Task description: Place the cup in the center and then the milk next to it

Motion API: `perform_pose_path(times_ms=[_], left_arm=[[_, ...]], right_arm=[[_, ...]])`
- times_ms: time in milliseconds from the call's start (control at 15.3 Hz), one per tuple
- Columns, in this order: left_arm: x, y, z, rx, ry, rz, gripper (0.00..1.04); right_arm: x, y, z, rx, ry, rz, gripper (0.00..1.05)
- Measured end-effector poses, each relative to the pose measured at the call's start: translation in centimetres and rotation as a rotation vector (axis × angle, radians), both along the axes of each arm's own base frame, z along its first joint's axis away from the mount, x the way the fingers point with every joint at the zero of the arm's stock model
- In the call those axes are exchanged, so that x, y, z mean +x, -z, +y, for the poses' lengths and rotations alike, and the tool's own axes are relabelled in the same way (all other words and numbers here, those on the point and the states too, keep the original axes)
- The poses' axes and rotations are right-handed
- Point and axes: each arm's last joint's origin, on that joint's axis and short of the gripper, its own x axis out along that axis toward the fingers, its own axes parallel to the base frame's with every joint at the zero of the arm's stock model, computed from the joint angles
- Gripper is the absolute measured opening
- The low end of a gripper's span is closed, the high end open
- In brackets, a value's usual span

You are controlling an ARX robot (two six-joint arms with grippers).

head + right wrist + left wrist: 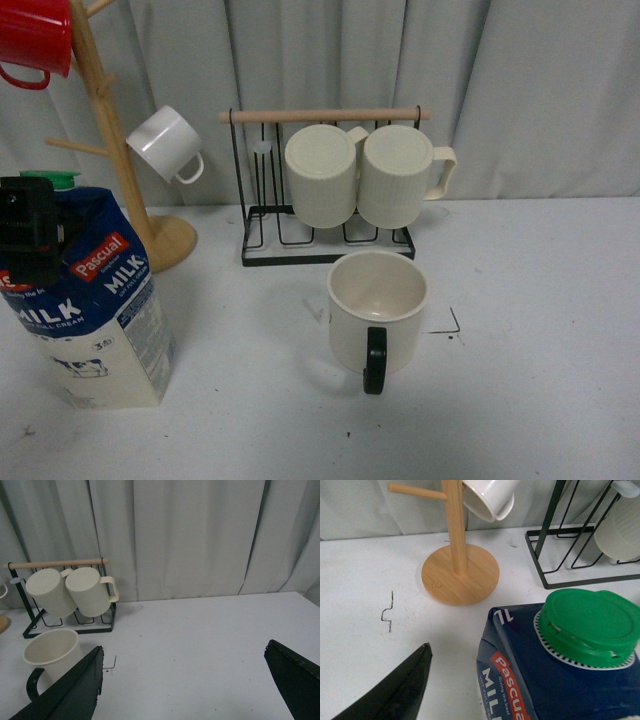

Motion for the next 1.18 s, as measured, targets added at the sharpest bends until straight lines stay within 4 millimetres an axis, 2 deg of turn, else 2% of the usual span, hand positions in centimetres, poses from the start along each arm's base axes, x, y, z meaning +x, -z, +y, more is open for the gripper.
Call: perform_pose_path(times_ms=[131,327,458,588,915,1177], left_arm=[[0.0,0.0,-0.5,0.002,0.011,0.002,0.65],[0.0,0.0,-0.9,-0.002,0.023,-0.002,0.27],[0.0,0.0,-0.9,-0.009,0.020,0.003,0.13],[0.0,0.1,-1.1,-0.026,0.016,0.009,0.07],[-0.2,-0.8,-2.3,-0.017,0.007,0.027,0.06],[1.3,-2.3,-5.2,-0.004,-0.005,-0.009,0.06]], right_arm=[[0.0,0.0,0.0,0.000,0.000,0.000,0.98],[0.0,0.0,0.0,0.000,0.000,0.000,0.98],[0.0,0.0,0.0,0.000,0.000,0.000,0.98],[0.0,0.0,0.0,0.000,0.000,0.000,0.98],[0.0,0.0,0.0,0.000,0.000,0.000,0.98],[0.0,0.0,0.0,0.000,0.000,0.000,0.98]])
